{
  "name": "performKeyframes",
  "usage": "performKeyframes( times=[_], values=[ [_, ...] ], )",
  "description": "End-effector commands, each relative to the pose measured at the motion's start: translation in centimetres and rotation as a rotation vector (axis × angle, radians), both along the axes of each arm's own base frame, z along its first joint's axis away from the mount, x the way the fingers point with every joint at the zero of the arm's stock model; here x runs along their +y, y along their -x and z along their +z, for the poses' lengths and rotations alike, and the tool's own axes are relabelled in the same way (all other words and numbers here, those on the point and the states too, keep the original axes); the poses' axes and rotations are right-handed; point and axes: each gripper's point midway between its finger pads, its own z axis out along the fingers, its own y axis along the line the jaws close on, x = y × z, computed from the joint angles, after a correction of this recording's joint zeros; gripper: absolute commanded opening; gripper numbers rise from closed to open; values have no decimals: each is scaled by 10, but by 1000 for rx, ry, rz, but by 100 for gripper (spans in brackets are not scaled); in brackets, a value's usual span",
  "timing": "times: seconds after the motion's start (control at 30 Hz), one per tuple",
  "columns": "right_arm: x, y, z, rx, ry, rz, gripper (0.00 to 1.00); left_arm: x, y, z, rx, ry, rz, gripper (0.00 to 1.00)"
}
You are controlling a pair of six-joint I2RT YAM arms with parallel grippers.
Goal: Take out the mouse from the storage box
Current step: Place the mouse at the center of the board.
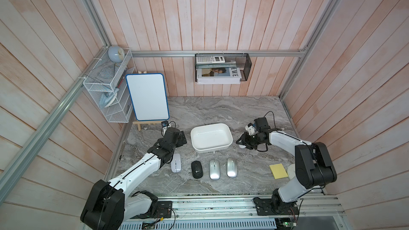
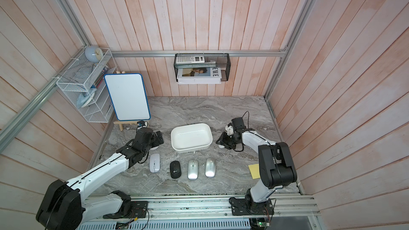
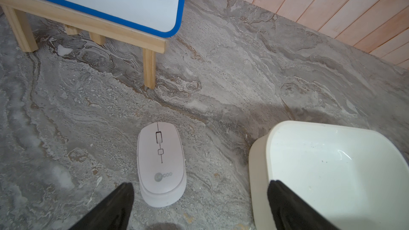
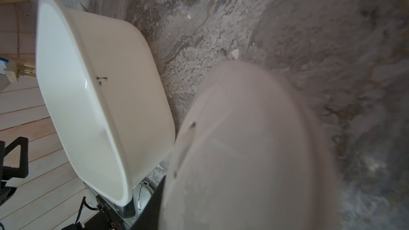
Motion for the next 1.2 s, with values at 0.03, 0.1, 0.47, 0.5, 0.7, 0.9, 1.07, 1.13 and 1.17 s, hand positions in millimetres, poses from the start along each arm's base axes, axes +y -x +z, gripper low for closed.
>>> performKeyframes(
  times=[0.03, 0.1, 0.47, 0.5, 0.7, 0.9, 1.07, 1.13, 1.17],
  values=[
    [3, -2, -12, 3, -25, 8, 9, 4, -1, -4, -5, -17, 5, 100],
    [2, -2, -18, 9, -19, 7, 10, 4, -2, -4, -5, -20, 6, 100],
    [-13, -5, -30, 21, 31, -21, 34, 4, -2, -6, -2, -22, 6, 100],
    [-15, -5, -30, 23, 34, -25, 36, 4, -2, -5, -4, -21, 6, 100],
    [-23, -8, -27, 19, 45, -39, 49, 4, -2, -6, -4, -23, 5, 100],
    [-29, -10, -26, 18, 59, -49, 51, 4, -2, -5, -4, -22, 7, 100],
    [-36, -10, -19, 8, 95, -54, 54, 3, -2, -6, -4, -21, 4, 100],
    [-40, -10, -14, -1, 123, -55, 60, 3, -2, -6, -4, -21, 3, 100],
    [-42, -9, -11, -5, 135, -55, 64, 3, -2, -6, -4, -22, 2, 100]
  ],
)
